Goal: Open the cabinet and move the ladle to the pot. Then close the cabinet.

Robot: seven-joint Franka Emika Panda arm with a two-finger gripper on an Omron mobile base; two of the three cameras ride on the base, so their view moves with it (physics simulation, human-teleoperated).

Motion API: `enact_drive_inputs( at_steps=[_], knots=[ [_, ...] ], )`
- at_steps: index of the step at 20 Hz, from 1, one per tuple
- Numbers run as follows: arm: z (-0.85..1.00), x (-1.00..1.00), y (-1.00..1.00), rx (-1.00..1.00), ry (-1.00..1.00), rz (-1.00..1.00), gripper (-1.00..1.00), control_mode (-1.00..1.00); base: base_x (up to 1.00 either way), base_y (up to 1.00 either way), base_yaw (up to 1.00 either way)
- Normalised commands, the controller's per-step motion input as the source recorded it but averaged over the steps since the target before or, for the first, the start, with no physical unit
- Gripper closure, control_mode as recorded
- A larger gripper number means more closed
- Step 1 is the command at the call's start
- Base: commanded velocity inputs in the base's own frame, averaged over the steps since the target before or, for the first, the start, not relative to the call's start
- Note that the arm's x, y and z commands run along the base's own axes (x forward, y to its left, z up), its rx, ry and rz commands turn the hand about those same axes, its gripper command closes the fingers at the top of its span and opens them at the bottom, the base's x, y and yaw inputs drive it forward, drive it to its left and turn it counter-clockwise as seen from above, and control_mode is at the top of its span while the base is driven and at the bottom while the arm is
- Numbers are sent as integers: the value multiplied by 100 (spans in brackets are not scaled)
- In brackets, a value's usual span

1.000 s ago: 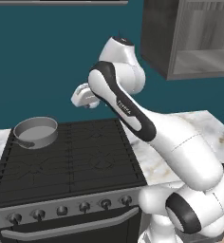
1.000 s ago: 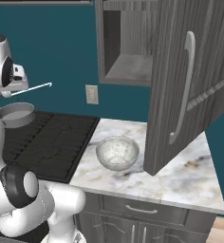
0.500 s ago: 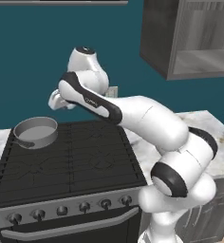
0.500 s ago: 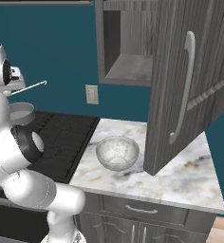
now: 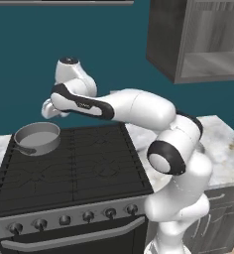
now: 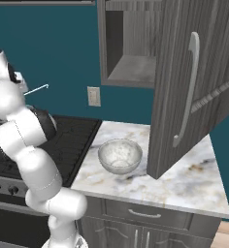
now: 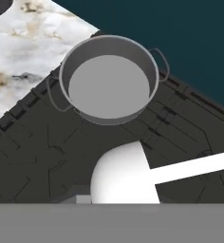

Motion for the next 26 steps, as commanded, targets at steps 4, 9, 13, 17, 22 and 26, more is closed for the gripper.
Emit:
enact_drive_inputs(
  at_steps=[4,9,13,17,22,26],
  knots=[
    [-46,42,15,0,0,3,100,-100,0,0,0],
    [-43,26,11,1,0,5,100,-100,0,0,0],
    [-49,7,1,6,0,7,100,-100,0,0,0],
    [-34,12,0,14,-2,9,100,-100,0,0,0],
    [-20,25,1,18,-3,10,100,-100,0,0,0],
    [-14,32,13,7,-1,4,100,-100,0,0,0]
  ],
)
